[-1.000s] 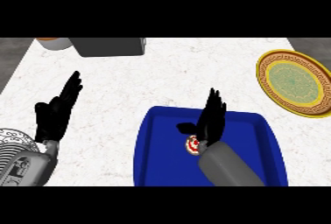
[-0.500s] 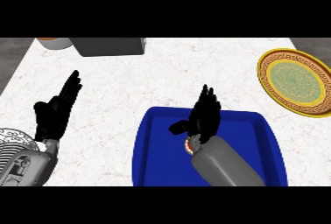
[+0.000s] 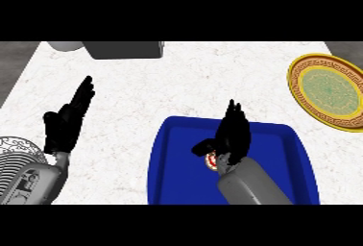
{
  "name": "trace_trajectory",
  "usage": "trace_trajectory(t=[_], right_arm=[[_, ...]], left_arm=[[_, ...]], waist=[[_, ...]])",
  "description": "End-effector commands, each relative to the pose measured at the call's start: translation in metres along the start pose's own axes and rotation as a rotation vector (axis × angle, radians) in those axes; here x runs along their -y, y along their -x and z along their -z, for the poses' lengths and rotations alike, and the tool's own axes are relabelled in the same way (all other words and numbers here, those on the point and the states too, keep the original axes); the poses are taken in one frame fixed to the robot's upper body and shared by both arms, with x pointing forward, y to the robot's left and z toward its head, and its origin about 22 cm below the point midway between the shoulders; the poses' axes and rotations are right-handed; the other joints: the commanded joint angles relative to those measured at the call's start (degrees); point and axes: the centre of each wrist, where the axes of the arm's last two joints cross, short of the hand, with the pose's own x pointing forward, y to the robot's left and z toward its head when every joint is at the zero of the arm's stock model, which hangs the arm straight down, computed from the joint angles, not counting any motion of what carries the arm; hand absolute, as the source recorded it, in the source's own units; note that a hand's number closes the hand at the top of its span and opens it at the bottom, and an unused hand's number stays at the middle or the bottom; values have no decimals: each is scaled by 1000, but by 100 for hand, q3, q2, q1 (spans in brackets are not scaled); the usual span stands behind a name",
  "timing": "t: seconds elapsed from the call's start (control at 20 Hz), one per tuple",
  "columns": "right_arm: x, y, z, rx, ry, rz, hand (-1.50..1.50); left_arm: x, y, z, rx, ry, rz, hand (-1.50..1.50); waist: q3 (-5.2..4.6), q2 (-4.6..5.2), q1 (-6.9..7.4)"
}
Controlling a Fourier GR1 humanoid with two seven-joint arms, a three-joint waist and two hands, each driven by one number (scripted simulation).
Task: Pick the cupcake from the tray and place it in the plate
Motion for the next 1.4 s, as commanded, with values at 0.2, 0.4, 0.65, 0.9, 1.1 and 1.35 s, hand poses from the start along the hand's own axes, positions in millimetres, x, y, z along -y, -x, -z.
trace_trajectory(t=[0.2, 0.4, 0.65, 0.9, 1.1, 1.35], right_arm=[[-19, 31, -4, -264, -69, -112, -150], [-2, 27, -2, -279, -87, -117, -150], [-11, 33, 0, -301, -106, -106, -150], [-20, 48, -7, -299, -105, -113, -150], [-12, 44, 3, -253, -5, -152, 150], [-7, 29, 2, -247, 19, -132, 150]], left_arm=[[6, -2, -6, 4, 29, -2, 0], [7, -1, -4, 22, 15, 9, 0], [1, -4, 14, 12, 5, 13, 0], [6, -10, 11, 11, 23, -2, 0], [1, -2, 1, 26, 16, 12, 0], [-2, -22, 20, 22, 26, -20, 0]], waist=[[12, 47, 167], [9, 47, 131], [10, 73, 138], [11, 57, 152], [10, 55, 161], [10, 66, 163]])
